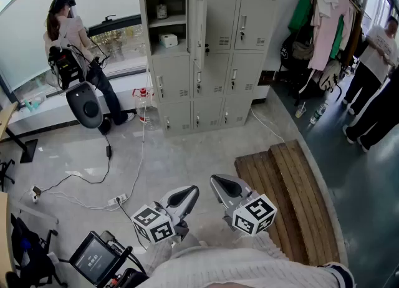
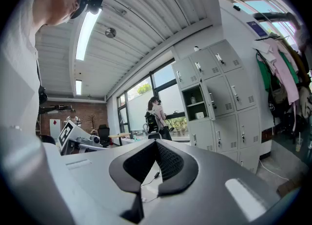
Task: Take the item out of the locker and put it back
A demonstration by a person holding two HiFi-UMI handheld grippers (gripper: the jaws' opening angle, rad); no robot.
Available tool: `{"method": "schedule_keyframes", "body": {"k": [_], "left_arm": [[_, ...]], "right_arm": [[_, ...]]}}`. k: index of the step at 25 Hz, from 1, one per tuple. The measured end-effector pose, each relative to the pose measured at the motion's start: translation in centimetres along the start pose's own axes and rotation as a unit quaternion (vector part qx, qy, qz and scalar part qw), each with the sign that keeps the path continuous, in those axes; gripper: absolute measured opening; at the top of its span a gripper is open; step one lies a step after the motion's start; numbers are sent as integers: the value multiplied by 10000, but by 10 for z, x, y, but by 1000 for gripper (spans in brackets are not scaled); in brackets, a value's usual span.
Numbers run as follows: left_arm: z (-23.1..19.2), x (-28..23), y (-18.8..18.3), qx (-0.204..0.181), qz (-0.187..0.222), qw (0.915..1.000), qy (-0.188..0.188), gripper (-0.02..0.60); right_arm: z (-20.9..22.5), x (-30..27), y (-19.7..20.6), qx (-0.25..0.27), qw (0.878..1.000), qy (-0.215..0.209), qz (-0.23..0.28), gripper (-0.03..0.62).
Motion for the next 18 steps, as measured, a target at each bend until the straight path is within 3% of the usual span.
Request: {"method": "schedule_keyframes", "body": {"k": [10, 18], "left_arm": [[-41, -23, -17, 27, 66, 9999, -100, 6], [-122, -71, -87, -65, 40, 9999, 96, 6]], "right_arm": [[23, -45, 10, 92, 9996, -259, -103, 0], [89, -141, -4, 279, 9996, -37, -73, 0]]}}
Point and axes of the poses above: the fingertips, and each gripper's own axes: x backward along the fingers, z to its right, y out of its underside, the point moved 6 cm from there along x, backward along the fingers, and after that the axes turned 11 degrees about x, right-handed, at the moved point
